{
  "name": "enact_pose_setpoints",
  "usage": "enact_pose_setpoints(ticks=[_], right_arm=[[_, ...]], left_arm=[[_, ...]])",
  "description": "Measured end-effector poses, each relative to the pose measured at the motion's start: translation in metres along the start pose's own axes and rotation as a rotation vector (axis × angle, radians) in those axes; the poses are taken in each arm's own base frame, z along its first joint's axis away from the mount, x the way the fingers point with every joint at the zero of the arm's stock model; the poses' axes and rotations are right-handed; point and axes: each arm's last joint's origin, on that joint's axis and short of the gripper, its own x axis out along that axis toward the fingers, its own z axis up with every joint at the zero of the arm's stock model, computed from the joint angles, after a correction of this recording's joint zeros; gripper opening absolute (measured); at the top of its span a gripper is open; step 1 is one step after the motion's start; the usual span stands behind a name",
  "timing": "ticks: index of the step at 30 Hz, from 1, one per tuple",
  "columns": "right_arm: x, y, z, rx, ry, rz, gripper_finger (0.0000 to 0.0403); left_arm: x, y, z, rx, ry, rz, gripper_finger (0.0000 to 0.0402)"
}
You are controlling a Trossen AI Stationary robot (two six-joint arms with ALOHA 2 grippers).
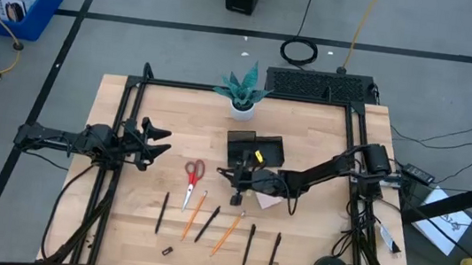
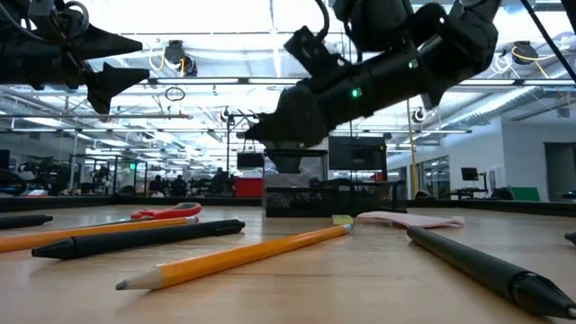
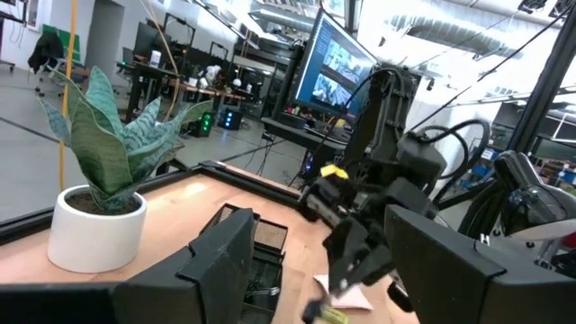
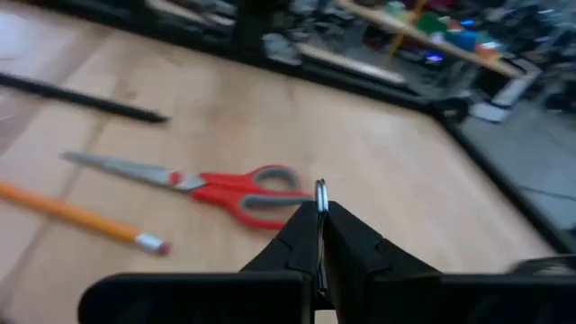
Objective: Pick and place office supplies into organizer
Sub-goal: Put the black binder clip into the black desk organizer
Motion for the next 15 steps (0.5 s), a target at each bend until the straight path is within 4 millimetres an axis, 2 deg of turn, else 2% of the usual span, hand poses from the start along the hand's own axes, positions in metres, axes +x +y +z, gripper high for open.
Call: enact_pose_setpoints(ticks=[6,15], right_arm=[[-0.005,-0.008,0.0,-0.033,0.104,-0.181,0.0006],[-0.001,-0.023,-0.016,0.06,0.227,-0.25,0.0006]], left_arm=[[0.0,0.0,0.0,-0.001,0.0,0.0,0.0255],[0.0,0.0,0.0,-0.002,-0.001,0.0,0.0255]])
